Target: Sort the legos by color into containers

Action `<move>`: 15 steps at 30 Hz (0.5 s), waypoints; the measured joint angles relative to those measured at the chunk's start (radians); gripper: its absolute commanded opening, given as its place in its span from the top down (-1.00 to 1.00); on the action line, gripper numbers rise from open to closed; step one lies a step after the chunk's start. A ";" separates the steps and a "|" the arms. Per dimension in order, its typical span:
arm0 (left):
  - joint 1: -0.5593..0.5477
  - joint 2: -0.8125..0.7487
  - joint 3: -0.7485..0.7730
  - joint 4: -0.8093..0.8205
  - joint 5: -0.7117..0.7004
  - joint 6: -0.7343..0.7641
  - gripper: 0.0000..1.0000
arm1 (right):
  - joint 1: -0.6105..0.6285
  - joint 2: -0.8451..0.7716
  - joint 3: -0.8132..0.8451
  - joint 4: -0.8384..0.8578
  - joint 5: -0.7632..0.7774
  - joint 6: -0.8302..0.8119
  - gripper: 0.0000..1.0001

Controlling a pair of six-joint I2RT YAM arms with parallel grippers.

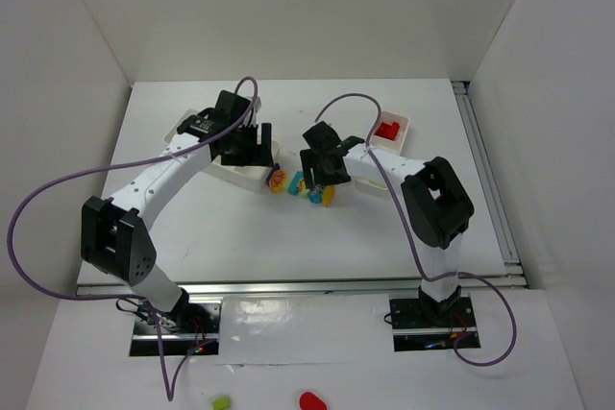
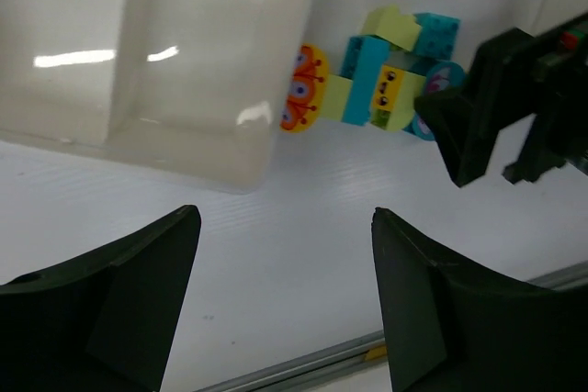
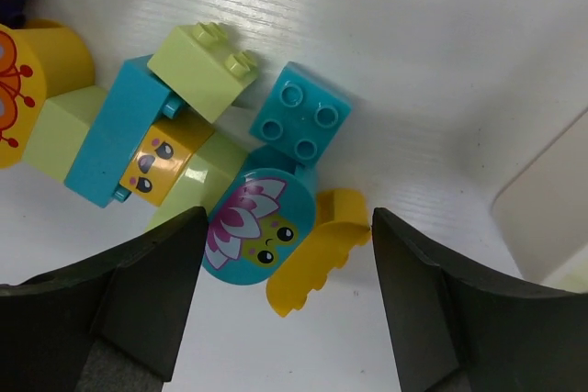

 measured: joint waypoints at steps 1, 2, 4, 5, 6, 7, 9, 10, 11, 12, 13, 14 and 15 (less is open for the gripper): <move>-0.008 0.000 -0.008 0.011 0.027 0.000 -0.69 | -0.002 -0.003 -0.006 0.007 0.000 0.005 -0.50; -0.016 0.000 -0.016 0.022 0.055 0.000 -0.69 | -0.003 -0.006 -0.013 0.014 0.000 0.012 -0.48; -0.030 0.006 -0.030 0.039 0.098 0.000 -0.69 | -0.005 -0.016 -0.029 0.026 0.000 0.018 -0.41; -0.038 0.014 -0.033 0.043 0.116 0.000 -0.69 | -0.005 -0.021 -0.036 0.030 -0.003 0.020 -0.41; -0.043 0.025 -0.034 0.049 0.131 0.001 -0.69 | -0.006 -0.026 -0.044 0.030 -0.004 0.024 -0.39; -0.047 0.038 -0.034 0.053 0.143 0.002 -0.69 | -0.007 -0.030 -0.051 0.031 -0.006 0.028 -0.36; -0.047 0.069 -0.036 0.060 0.158 0.003 -0.69 | -0.007 -0.040 -0.063 0.032 -0.011 0.031 -0.28; -0.047 0.083 -0.036 0.062 0.162 0.005 -0.69 | -0.007 -0.045 -0.071 0.034 -0.016 0.032 -0.25; -0.047 0.099 -0.036 0.063 0.164 0.006 -0.69 | -0.008 -0.056 -0.085 0.034 -0.027 0.034 -0.25; -0.047 0.113 -0.037 0.064 0.164 0.006 -0.69 | -0.008 -0.068 -0.098 0.032 -0.040 0.034 -0.21; -0.047 0.127 -0.039 0.066 0.164 0.005 -0.69 | -0.008 -0.077 -0.110 0.030 -0.054 0.031 -0.21; -0.047 0.138 -0.041 0.068 0.161 0.006 -0.69 | -0.008 -0.086 -0.120 0.028 -0.067 0.028 -0.18; -0.048 0.147 -0.042 0.068 0.158 0.006 -0.69 | -0.008 -0.091 -0.126 0.023 -0.080 0.024 -0.18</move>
